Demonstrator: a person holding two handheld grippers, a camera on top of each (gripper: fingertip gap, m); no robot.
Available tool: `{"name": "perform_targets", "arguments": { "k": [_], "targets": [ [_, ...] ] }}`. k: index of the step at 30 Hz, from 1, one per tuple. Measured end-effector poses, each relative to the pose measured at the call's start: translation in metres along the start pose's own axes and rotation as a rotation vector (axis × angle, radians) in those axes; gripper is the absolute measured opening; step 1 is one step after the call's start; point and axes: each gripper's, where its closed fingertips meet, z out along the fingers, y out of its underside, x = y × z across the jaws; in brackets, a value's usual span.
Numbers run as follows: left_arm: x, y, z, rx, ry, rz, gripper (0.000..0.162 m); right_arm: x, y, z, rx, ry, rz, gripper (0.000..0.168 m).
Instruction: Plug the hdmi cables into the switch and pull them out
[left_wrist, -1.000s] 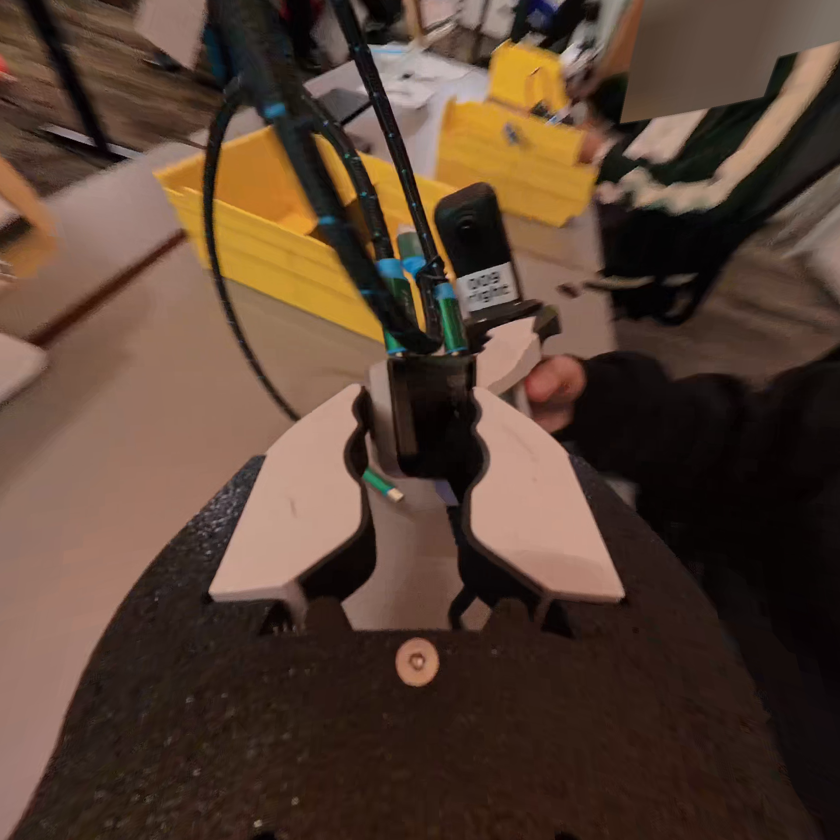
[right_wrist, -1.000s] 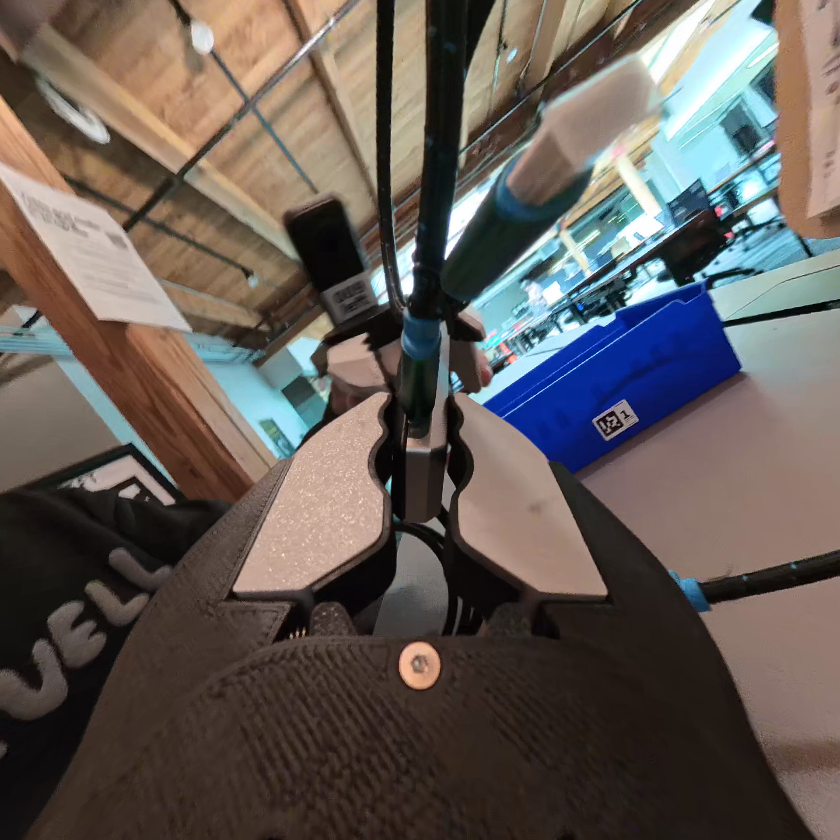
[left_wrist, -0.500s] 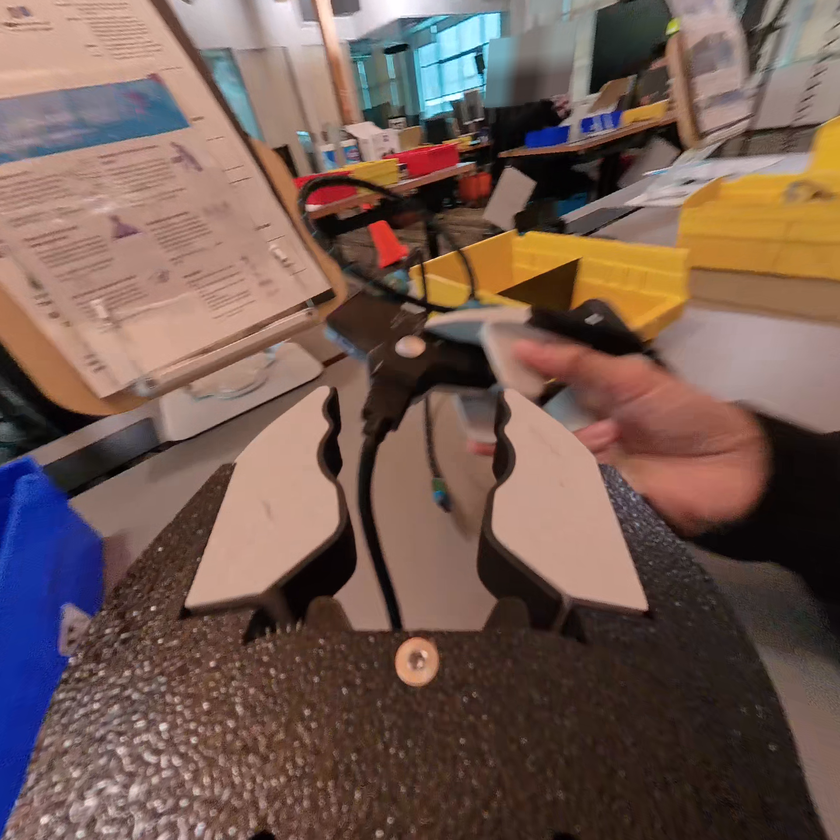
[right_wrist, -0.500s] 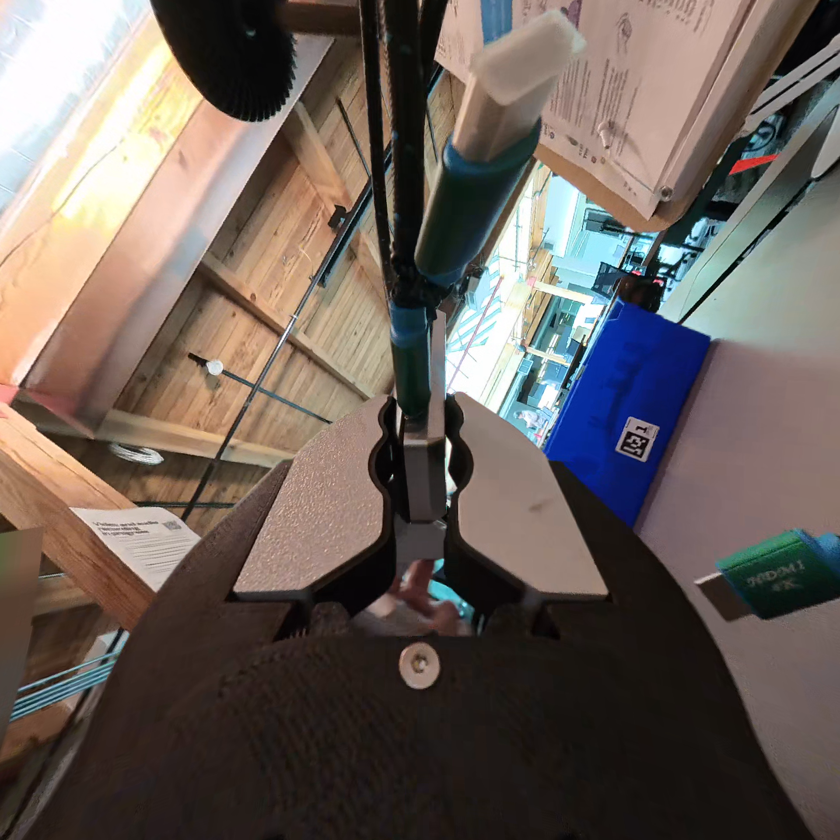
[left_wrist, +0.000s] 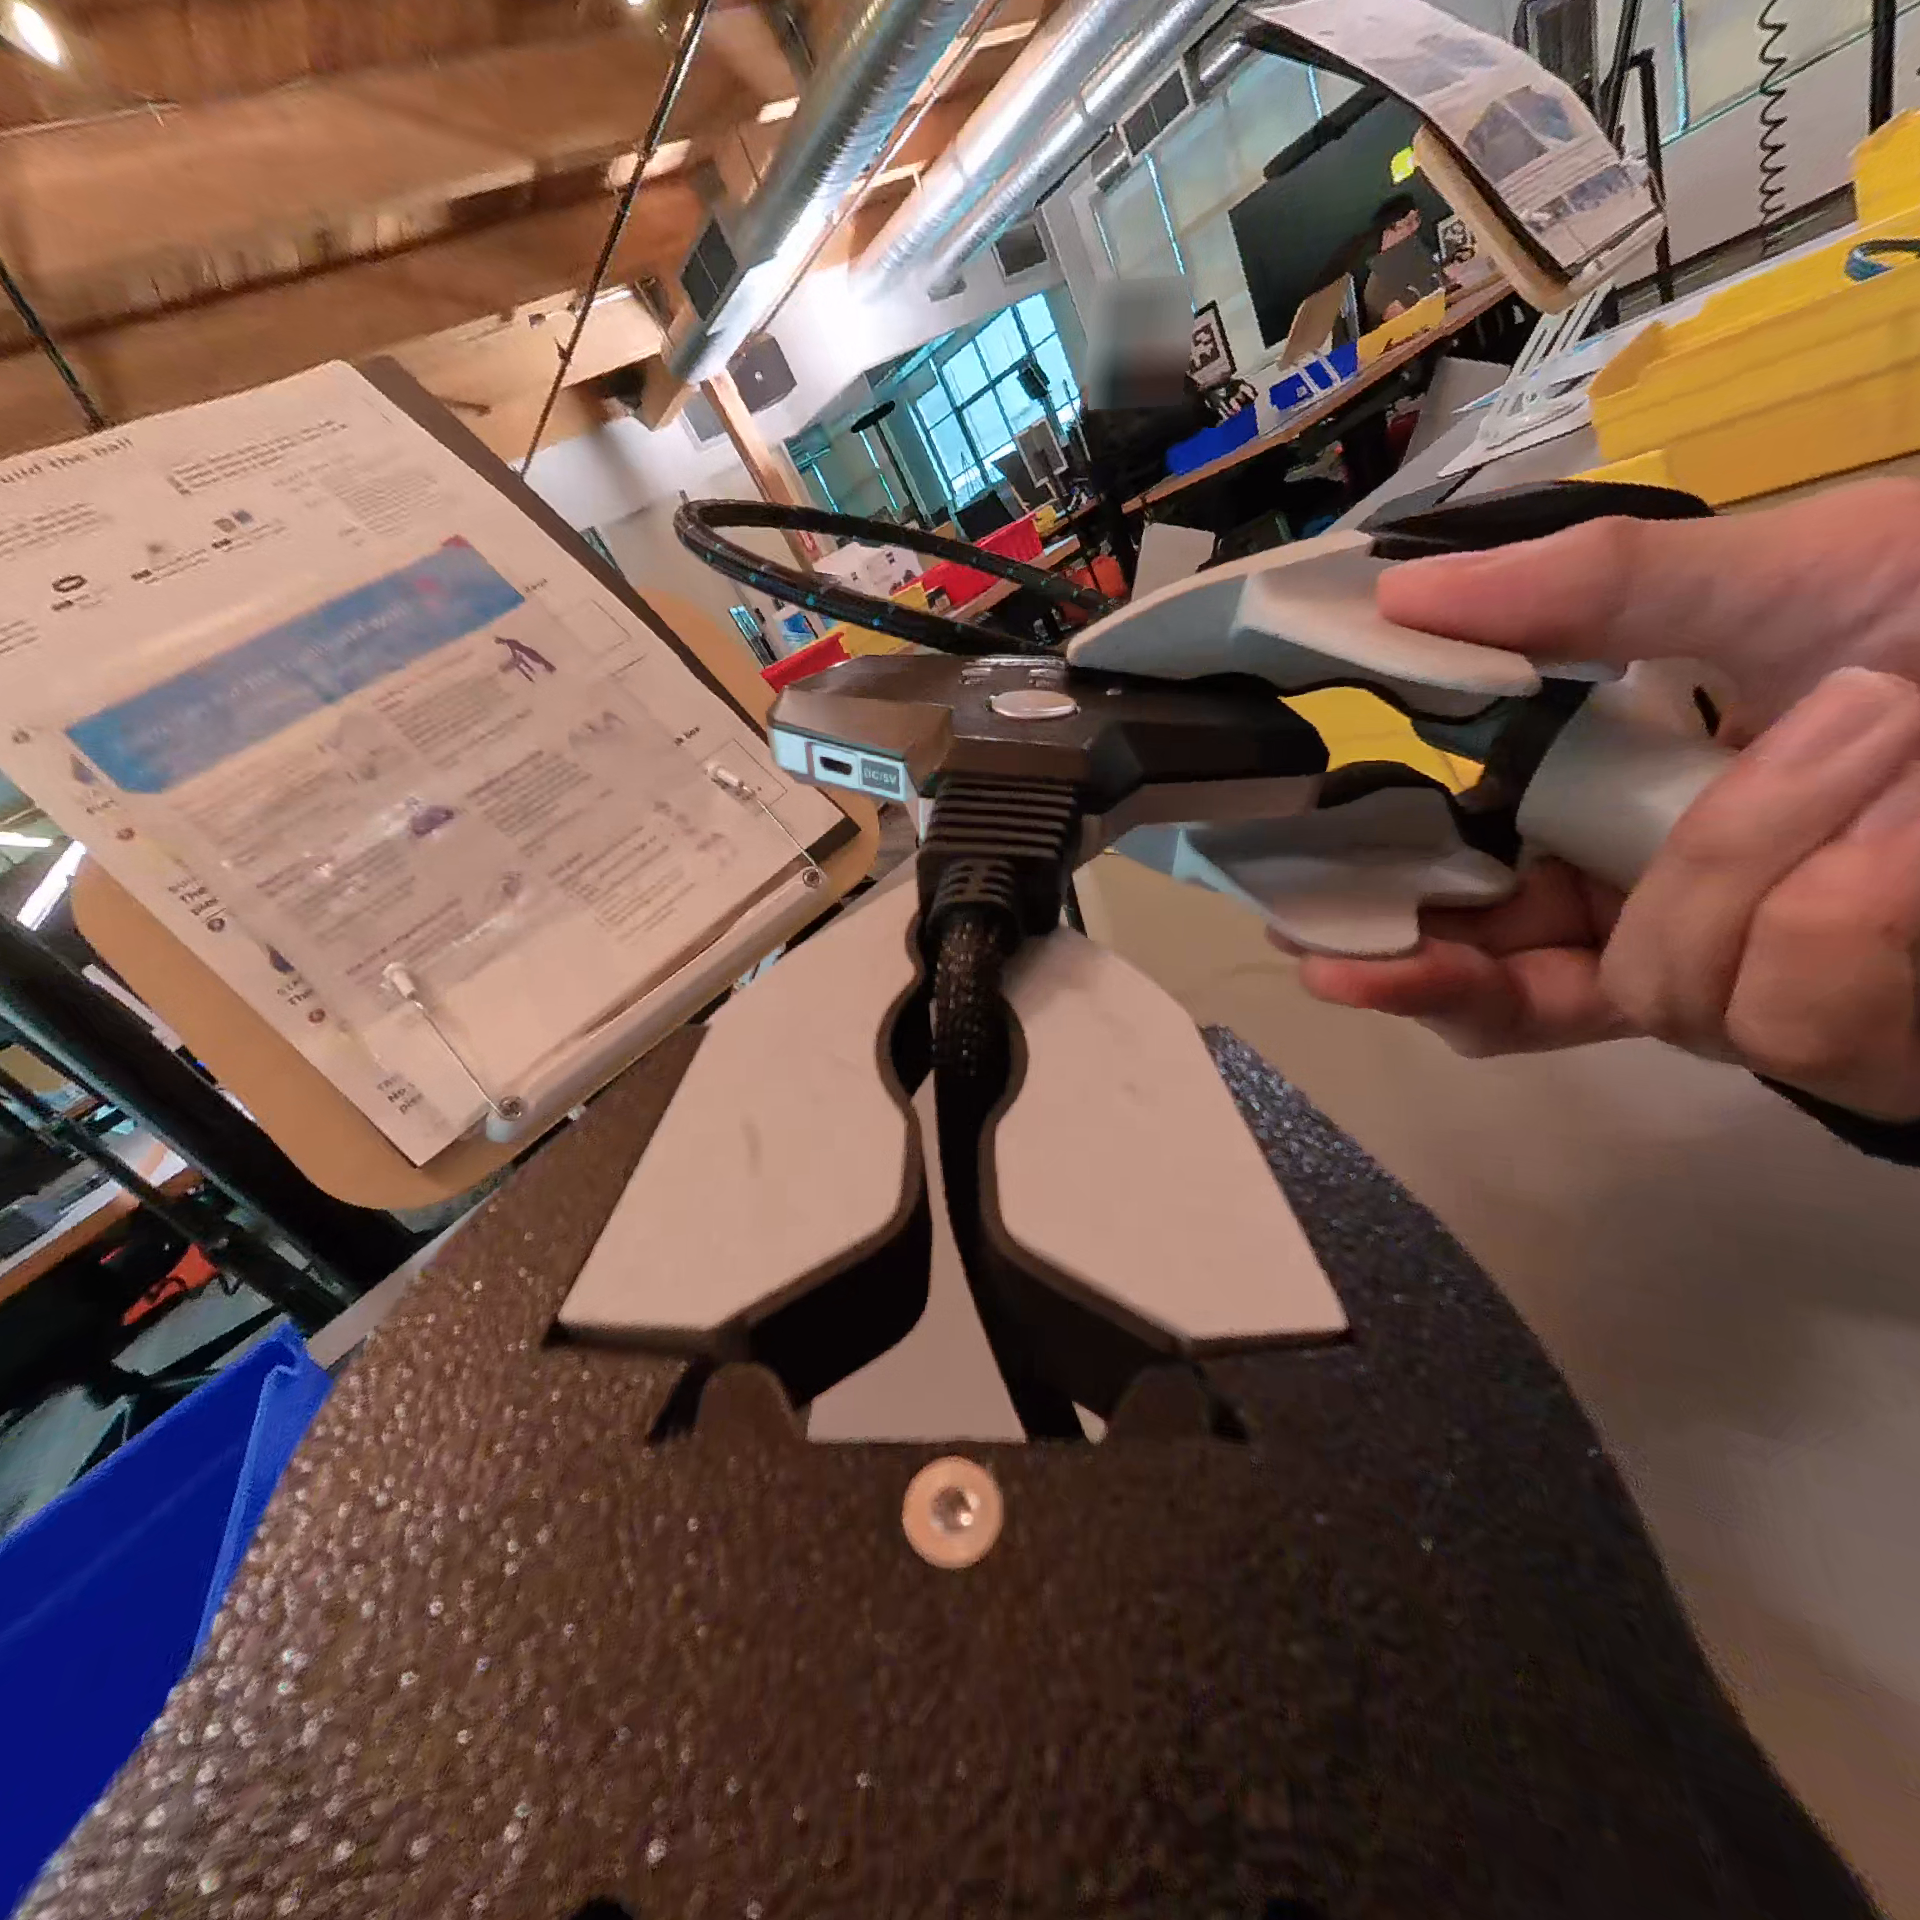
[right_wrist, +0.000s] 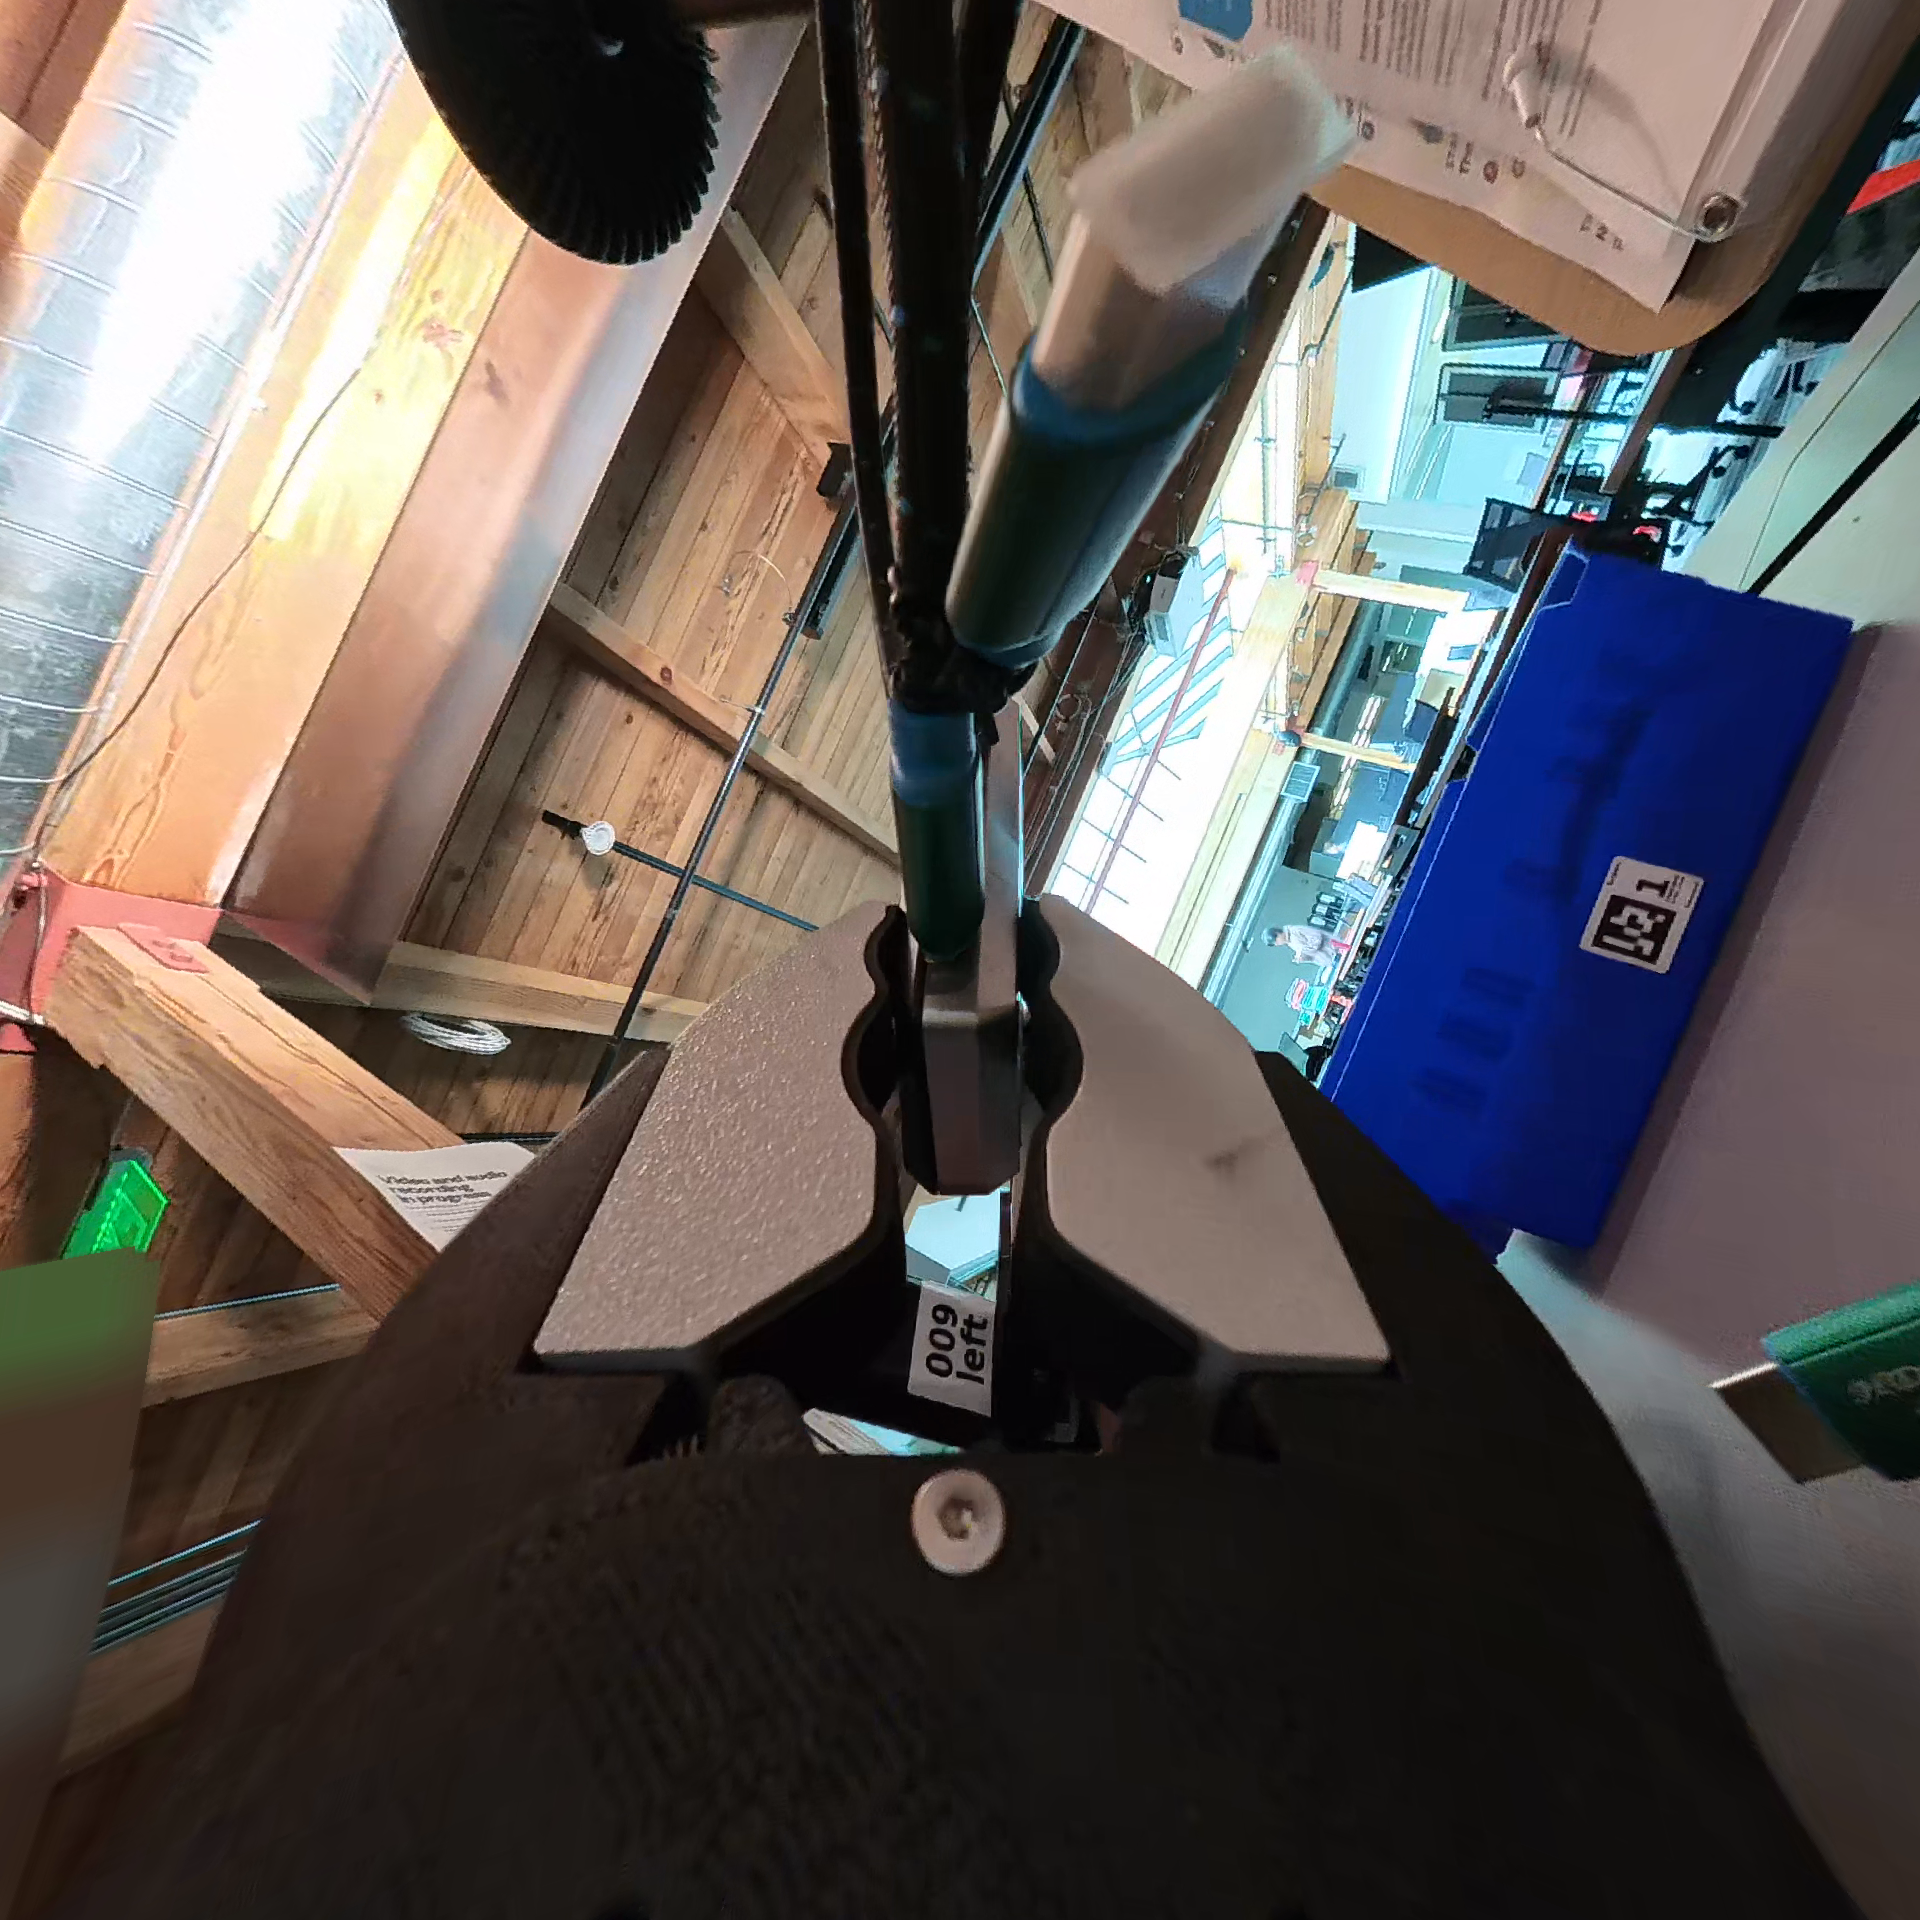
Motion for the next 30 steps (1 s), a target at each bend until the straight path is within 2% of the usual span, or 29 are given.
{"name": "perform_targets", "arguments": {
  "k": [2, 4, 6, 11, 18, 24, 30],
  "targets": [
    [0.006, -0.001, 0.001, 0.015, 0.049, -0.007, 0.007, 0.000, -0.002, -0.001, -0.010, -0.002, 0.007, 0.020],
    [0.013, -0.003, 0.000, 0.029, 0.102, -0.011, 0.022, -0.001, -0.004, -0.002, -0.015, 0.004, 0.002, 0.020],
    [0.010, -0.010, -0.003, 0.068, 0.080, -0.005, 0.028, -0.001, -0.008, -0.003, 0.000, 0.016, -0.016, 0.020],
    [0.012, -0.009, 0.002, 0.014, 0.143, -0.156, 0.024, 0.004, -0.014, -0.004, 0.039, 0.010, -0.014, 0.020],
    [0.010, -0.013, -0.003, 0.111, 0.119, -0.141, 0.024, 0.005, -0.008, -0.002, 0.019, 0.002, -0.012, 0.021],
    [0.008, -0.008, -0.012, 0.122, 0.101, -0.102, 0.023, 0.015, -0.002, 0.000, 0.002, 0.024, 0.007, 0.021],
    [0.006, -0.007, -0.019, 0.134, 0.133, -0.155, 0.021, 0.021, 0.003, 0.001, 0.006, 0.033, 0.042, 0.021]
  ]
}}
